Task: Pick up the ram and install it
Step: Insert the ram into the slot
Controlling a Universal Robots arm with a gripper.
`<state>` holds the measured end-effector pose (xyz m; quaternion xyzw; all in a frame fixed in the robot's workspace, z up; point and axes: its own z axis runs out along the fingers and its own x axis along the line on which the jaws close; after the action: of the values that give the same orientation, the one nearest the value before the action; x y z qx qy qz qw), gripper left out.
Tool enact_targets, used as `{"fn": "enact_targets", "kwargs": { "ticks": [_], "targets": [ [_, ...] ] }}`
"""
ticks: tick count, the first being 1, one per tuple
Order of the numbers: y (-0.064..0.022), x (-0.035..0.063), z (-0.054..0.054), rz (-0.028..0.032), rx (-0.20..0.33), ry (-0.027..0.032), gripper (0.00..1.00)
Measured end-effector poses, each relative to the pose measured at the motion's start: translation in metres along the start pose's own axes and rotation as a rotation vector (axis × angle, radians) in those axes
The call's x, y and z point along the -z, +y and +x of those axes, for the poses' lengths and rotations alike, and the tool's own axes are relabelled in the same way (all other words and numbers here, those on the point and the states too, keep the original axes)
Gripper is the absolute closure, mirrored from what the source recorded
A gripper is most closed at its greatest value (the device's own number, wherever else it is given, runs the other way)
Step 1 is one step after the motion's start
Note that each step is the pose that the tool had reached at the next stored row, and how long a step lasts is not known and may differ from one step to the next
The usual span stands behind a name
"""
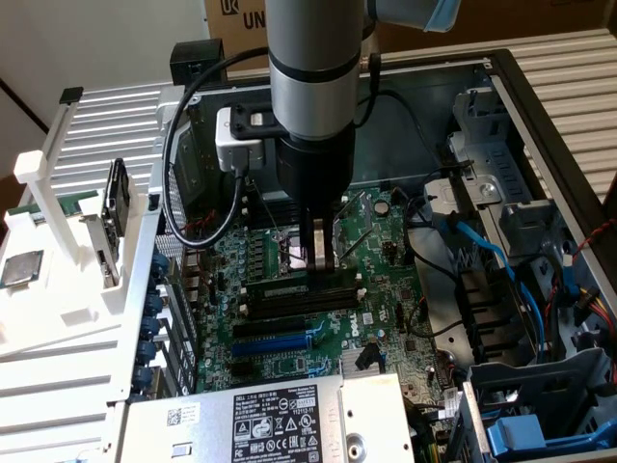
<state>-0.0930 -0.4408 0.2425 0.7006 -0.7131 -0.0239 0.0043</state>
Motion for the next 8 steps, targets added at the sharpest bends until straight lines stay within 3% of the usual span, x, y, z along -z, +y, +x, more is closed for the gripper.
{"fn": "enact_targets", "kwargs": {
  "ticks": [4, 8],
  "targets": [
    [0.0, -0.0003, -0.0011, 0.0001, 0.0, 0.0, 0.87],
    [0.0, -0.0007, -0.0026, 0.0001, 0.0, 0.0044, 0.87]
  ]
}}
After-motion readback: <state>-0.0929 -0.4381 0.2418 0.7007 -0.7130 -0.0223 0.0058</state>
